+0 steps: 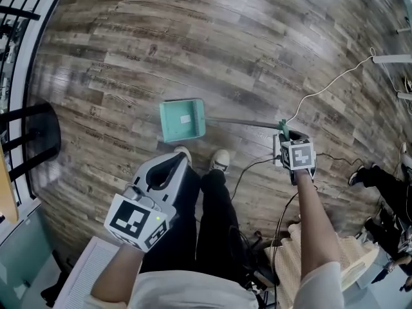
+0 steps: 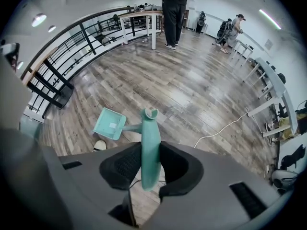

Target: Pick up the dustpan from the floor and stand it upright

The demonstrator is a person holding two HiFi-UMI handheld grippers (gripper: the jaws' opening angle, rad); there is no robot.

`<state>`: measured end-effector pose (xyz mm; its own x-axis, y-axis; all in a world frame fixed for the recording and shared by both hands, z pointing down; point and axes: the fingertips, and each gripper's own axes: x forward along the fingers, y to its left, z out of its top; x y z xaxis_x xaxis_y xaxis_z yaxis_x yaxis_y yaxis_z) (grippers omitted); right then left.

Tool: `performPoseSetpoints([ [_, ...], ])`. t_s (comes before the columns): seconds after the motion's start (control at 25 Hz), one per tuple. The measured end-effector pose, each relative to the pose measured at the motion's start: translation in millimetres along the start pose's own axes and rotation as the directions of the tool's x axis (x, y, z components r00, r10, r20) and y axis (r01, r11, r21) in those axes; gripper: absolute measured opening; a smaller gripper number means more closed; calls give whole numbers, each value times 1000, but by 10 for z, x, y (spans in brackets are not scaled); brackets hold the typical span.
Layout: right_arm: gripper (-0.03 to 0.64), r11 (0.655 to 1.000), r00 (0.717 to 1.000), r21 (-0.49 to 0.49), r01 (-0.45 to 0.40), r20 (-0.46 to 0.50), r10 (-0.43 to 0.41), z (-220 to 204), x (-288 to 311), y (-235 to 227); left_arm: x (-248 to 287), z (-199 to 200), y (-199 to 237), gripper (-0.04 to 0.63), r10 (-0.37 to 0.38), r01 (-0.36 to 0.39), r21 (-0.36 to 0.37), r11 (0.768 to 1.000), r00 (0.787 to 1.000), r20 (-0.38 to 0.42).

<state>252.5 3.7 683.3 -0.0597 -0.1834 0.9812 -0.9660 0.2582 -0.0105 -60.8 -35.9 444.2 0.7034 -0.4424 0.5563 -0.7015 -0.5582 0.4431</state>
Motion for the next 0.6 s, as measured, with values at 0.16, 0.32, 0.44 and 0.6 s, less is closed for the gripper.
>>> performPoseSetpoints([
  [0.16, 126, 1000, 1000, -15, 19, 15, -19, 51, -147, 53, -73, 99, -48, 24, 0, 0, 8, 1000, 1000, 15],
  [0.32, 130, 1000, 999, -19, 13, 38, -13, 130, -299, 99, -137, 134, -79, 24, 0, 0, 6, 1000, 1000, 26],
  [0.44, 132, 1000, 999, -17, 4, 43, -4, 156, -400, 97, -162, 140, -120, 24, 0, 0, 3, 1000, 1000, 30],
  [0.6, 135, 1000, 998, 3, -19, 62, 19, 182, -506, 152, -202, 144, -156, 25, -4, 4, 6, 1000, 999, 34],
])
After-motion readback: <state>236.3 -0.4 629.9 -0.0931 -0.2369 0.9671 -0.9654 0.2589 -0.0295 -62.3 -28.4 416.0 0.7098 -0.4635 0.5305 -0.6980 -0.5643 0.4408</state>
